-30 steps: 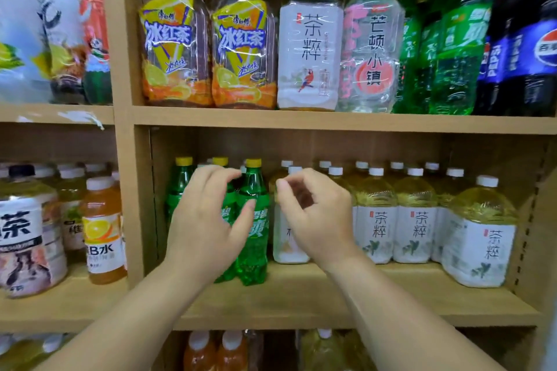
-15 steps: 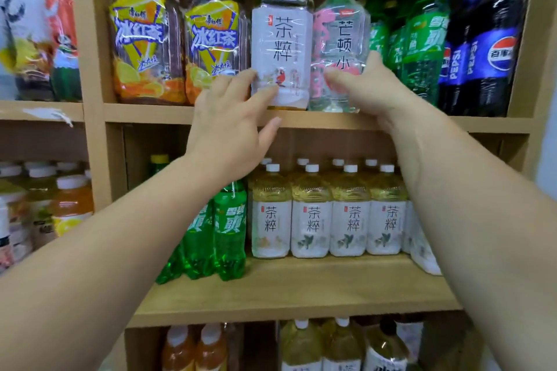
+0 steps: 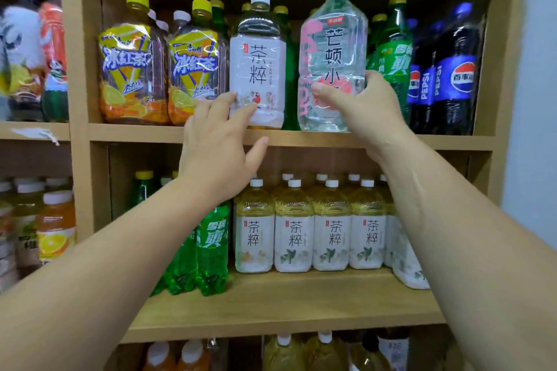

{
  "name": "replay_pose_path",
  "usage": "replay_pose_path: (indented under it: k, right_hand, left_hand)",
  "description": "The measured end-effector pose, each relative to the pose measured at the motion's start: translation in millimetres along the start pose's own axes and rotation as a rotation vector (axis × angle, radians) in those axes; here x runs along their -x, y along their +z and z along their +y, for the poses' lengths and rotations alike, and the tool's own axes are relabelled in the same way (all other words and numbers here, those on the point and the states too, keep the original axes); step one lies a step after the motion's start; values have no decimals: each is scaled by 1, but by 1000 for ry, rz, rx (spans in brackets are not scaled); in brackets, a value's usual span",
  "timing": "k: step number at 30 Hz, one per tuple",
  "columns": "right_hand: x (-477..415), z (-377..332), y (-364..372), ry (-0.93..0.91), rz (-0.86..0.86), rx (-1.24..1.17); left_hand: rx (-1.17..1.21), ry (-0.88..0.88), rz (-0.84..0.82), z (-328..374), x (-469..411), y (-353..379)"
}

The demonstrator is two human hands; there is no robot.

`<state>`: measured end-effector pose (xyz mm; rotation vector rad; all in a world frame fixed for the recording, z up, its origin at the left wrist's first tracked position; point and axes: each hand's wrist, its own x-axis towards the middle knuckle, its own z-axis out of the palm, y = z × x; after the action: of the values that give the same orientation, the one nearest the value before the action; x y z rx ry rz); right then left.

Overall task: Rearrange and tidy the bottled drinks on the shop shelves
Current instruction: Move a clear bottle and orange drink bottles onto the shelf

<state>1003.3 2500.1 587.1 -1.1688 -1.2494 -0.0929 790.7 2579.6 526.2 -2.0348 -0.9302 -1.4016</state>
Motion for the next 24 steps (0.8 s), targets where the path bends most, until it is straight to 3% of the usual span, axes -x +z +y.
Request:
replay_pose_path:
  k: [2, 4, 7, 10, 15, 20, 24]
  right_hand:
    - [14, -7, -11, -18, 10, -58]
    - [34, -12, -23, -62, -22, -117]
    - [74, -11, -35, -94, -113, -145]
    - [110, 5, -35, -69, -206, -176]
    - [162, 48, -28, 32, -362, -246]
    - [209, 96, -4, 165, -647, -207]
    - [257, 139, 27, 313, -752, -280]
  left_hand:
    - [154, 23, 60, 12, 1, -5]
    - [459, -45, 73, 30, -1, -16]
    - [978, -229, -88, 61, -5, -37]
    - [1260, -253, -227, 83, 0, -50]
    - [1215, -293, -360, 84, 50, -47]
    - [1037, -348, -511, 63, 136, -31]
    - [1022, -527, -661, 37, 213, -11]
